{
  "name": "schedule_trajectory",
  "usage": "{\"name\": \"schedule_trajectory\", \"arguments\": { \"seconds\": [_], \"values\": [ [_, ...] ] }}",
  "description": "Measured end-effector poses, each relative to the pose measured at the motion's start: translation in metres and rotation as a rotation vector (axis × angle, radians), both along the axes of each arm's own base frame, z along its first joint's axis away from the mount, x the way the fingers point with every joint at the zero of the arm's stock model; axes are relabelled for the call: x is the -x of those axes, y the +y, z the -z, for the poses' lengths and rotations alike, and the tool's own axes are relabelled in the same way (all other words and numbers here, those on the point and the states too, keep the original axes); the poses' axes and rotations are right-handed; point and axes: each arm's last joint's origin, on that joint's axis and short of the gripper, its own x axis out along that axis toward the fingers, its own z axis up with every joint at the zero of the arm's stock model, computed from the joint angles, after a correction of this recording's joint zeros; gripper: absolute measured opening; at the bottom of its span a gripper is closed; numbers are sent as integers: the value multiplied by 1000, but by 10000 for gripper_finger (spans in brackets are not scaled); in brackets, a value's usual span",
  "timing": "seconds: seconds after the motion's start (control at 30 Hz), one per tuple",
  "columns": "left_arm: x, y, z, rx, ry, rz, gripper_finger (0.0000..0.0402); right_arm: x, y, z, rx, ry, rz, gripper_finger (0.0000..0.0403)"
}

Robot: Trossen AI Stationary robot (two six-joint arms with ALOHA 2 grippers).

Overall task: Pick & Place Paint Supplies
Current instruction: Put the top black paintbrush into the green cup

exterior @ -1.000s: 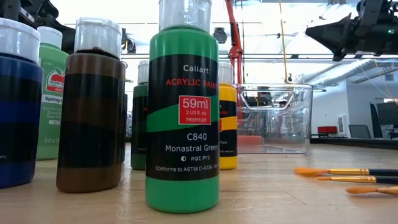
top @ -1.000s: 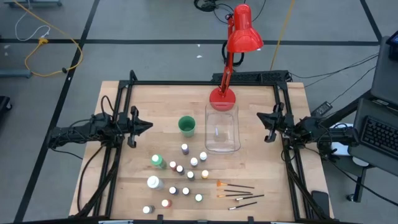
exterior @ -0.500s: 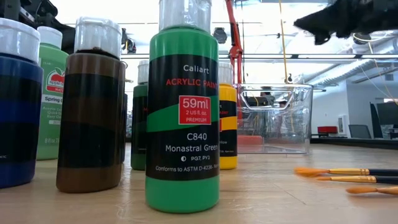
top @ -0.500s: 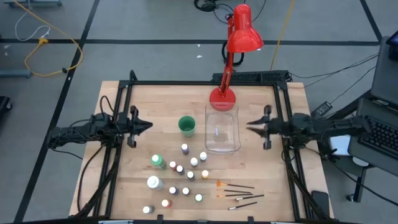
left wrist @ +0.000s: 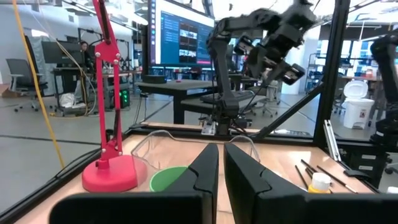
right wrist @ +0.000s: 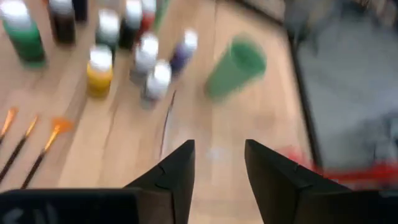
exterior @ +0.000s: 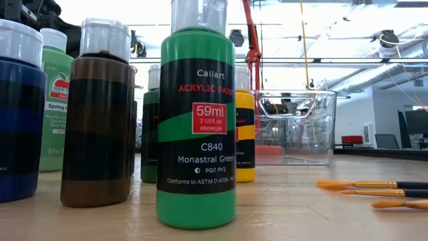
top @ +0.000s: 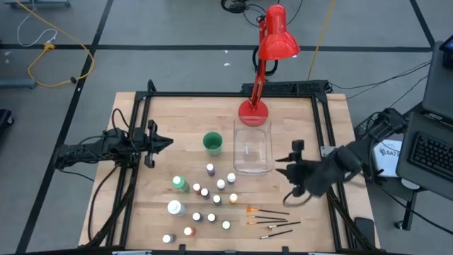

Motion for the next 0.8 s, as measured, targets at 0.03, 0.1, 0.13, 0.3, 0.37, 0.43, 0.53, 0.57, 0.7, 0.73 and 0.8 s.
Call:
{"name": "schedule_trajectory", "arguments": {
  "seconds": [0.03,0.1,0.13,0.3,0.37,0.43,0.53,0.57,0.7,0.73,0.8],
  "values": [
    [0,0,0,0,0,0,26,0,6,-3,-44,36,40,137],
    [0,0,0,0,0,-1,26,1,20,-10,-142,79,85,137],
    [0,0,0,0,0,-1,26,3,28,-13,-177,102,96,137],
    [0,0,-2,1,-18,-12,26,6,68,-14,-322,250,160,137],
    [0,0,-2,1,-17,-12,26,12,78,-1,-382,372,242,137],
    [0,0,-2,2,-18,-16,26,17,89,16,-439,475,347,137],
    [0,1,-2,2,-17,-19,26,19,103,45,-502,554,441,137],
    [0,1,-2,2,-17,-19,26,19,106,54,-506,560,438,137],
    [0,1,-2,2,-20,-19,26,26,110,90,-460,547,355,137],
    [0,1,-2,2,-23,-19,26,26,109,99,-462,550,354,137],
    [1,1,-3,1,-31,-19,26,26,108,117,-500,570,351,137]
  ]
}}
